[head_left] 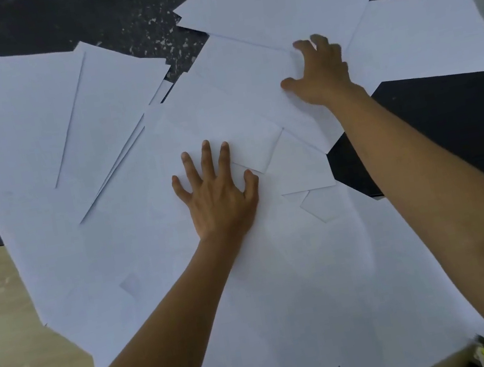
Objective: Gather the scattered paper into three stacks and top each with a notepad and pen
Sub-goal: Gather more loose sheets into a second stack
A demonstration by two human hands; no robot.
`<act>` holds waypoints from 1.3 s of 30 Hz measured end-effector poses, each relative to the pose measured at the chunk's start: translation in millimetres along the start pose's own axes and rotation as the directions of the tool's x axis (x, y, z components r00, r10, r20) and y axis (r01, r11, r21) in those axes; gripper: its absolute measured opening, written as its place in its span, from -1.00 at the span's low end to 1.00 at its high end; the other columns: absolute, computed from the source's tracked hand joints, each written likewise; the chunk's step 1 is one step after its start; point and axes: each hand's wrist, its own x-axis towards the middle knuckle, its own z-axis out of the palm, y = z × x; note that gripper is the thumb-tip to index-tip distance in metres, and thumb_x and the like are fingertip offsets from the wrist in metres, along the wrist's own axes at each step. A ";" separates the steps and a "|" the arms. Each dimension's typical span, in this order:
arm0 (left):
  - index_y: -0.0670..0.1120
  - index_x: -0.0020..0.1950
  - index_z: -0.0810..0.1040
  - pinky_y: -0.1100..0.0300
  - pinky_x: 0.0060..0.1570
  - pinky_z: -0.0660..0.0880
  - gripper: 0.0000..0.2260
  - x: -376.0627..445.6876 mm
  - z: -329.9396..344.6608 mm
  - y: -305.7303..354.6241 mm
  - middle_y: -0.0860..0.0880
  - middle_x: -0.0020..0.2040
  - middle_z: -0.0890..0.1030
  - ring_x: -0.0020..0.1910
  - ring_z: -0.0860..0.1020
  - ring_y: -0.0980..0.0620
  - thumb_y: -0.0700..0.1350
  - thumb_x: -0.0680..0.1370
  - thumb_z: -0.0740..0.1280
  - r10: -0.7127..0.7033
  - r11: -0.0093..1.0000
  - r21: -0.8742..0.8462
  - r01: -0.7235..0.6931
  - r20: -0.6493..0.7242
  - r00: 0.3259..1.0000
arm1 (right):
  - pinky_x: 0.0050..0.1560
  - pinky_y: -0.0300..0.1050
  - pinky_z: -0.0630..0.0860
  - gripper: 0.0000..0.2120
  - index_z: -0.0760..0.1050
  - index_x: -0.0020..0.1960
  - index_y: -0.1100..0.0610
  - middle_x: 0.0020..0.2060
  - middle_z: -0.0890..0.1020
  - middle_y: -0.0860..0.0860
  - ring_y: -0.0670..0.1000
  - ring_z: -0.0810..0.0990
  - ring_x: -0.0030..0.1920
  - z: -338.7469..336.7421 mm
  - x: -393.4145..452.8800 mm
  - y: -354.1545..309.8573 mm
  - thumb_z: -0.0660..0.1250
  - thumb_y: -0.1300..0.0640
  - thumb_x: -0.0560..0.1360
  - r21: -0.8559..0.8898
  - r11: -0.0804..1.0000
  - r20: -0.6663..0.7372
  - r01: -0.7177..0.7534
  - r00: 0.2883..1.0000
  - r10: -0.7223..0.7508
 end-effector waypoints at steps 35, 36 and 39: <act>0.12 0.56 0.06 -0.17 0.47 -0.13 -0.36 -0.5 -5.7 1.8 -0.04 0.58 0.03 0.56 -0.09 -0.10 0.36 0.53 -0.05 -0.041 0.998 -0.057 0.040 -0.018 0.999 | 0.31 0.20 0.09 -0.56 0.46 0.28 -0.04 0.30 0.48 0.00 0.15 0.36 0.33 47.8 -102.6 -0.6 0.12 -0.26 0.54 -0.123 0.986 -0.239 0.108 0.962 -0.135; 0.11 0.55 0.10 -0.17 0.47 -0.12 -0.36 -0.2 -5.4 1.8 -0.05 0.58 0.03 0.56 -0.09 -0.10 0.36 0.53 -0.04 -0.048 0.997 -0.057 0.046 -0.020 0.999 | 0.25 0.14 0.15 -0.62 0.51 0.20 -0.02 0.18 0.53 -0.01 0.13 0.44 0.22 44.7 -101.6 -2.4 0.15 -0.21 0.55 -0.109 0.985 -0.293 0.132 0.943 -0.159; 0.07 0.52 0.17 -0.15 0.47 -0.11 -0.37 -0.9 -4.0 2.2 -0.05 0.58 0.05 0.56 -0.07 -0.09 0.35 0.53 0.01 -0.062 0.996 -0.071 0.059 -0.039 0.997 | 0.20 0.07 0.24 -0.70 0.48 0.20 0.05 0.14 0.50 0.02 0.10 0.48 0.16 32.0 -85.7 0.3 0.22 -0.06 0.53 -0.001 0.996 -0.329 0.087 0.941 -0.082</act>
